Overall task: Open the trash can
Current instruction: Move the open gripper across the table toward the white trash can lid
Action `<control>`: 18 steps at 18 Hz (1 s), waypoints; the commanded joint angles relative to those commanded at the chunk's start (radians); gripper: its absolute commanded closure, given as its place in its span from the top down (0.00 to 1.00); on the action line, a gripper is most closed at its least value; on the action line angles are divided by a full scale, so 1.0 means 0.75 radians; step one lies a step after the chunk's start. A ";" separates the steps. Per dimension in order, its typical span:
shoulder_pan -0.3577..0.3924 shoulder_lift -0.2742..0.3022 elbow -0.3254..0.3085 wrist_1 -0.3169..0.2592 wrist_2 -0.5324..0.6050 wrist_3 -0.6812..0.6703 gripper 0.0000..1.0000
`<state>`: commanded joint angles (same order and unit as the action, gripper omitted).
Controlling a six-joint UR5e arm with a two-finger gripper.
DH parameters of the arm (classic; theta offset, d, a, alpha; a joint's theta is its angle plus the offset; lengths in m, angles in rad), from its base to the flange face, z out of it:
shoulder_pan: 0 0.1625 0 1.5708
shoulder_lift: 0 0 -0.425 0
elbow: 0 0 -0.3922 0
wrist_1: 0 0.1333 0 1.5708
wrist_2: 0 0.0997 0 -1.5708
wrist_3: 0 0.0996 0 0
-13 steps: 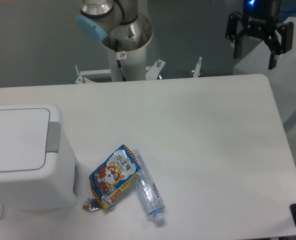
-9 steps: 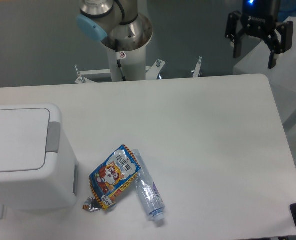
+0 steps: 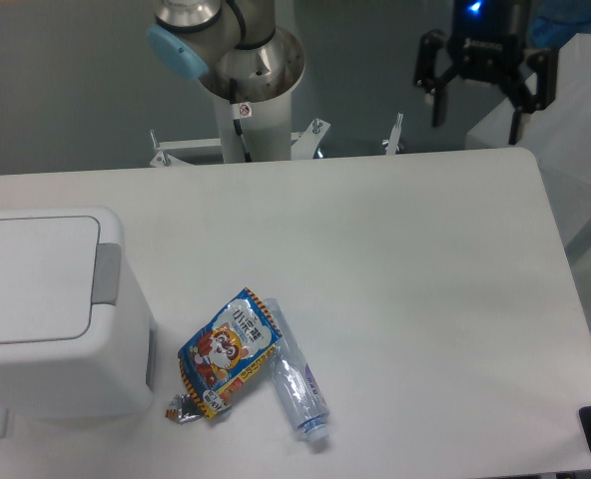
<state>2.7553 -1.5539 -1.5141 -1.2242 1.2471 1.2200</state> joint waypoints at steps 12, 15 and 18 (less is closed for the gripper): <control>-0.342 -0.039 -0.029 0.182 0.000 -0.706 1.00; -0.432 -0.074 -0.027 0.186 0.000 -0.837 1.00; -0.509 -0.106 -0.027 0.190 0.000 -0.927 1.00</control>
<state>2.3732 -1.6336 -1.5340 -1.0815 1.2471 0.5248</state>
